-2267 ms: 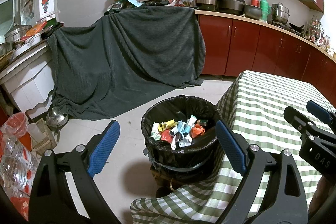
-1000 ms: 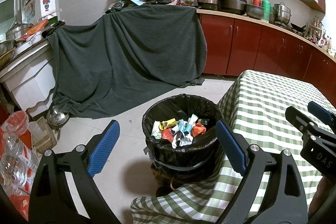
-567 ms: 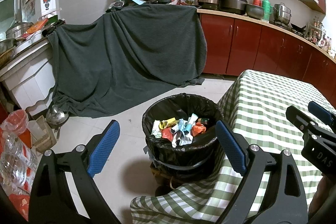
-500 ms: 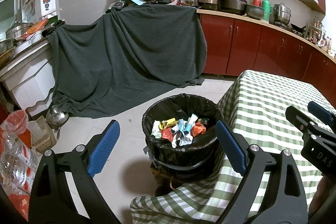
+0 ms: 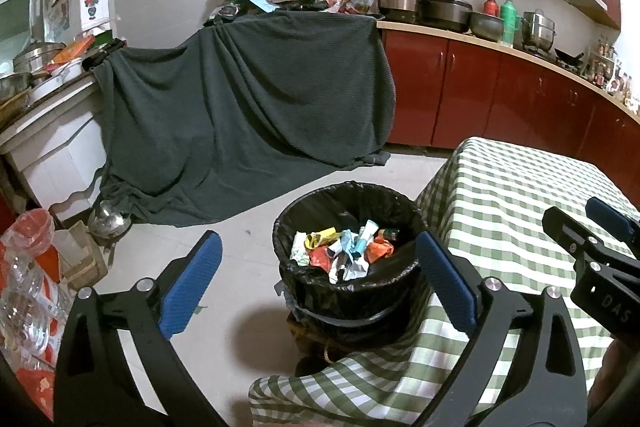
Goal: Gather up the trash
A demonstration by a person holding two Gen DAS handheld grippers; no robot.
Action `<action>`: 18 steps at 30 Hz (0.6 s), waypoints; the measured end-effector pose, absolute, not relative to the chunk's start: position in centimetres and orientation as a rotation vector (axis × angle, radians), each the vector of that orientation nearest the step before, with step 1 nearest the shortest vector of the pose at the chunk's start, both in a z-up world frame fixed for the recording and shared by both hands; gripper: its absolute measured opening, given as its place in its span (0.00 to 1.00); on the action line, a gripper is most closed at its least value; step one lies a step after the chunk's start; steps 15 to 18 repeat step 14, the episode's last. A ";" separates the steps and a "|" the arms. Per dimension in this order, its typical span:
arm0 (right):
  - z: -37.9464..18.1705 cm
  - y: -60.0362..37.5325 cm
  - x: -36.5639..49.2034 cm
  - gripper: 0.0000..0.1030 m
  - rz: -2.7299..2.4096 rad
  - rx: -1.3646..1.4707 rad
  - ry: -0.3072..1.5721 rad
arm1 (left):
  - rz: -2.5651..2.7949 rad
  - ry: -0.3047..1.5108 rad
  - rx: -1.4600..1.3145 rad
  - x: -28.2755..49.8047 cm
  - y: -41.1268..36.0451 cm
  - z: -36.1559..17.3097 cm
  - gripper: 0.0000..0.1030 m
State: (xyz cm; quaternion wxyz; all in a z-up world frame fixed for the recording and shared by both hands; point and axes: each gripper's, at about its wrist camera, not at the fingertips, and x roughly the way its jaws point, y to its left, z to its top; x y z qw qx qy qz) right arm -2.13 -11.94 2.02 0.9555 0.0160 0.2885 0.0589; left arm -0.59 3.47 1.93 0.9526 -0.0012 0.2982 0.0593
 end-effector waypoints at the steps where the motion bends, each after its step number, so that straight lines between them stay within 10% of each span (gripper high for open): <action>1: 2.1 -11.9 -2.2 0.70 0.120 0.031 0.586 | 0.121 0.606 -0.008 -0.6 3.5 1.9 0.94; 18: 1.7 -12.8 -2.3 0.73 0.095 0.045 0.577 | 0.050 0.650 -0.016 0.7 2.3 1.5 0.94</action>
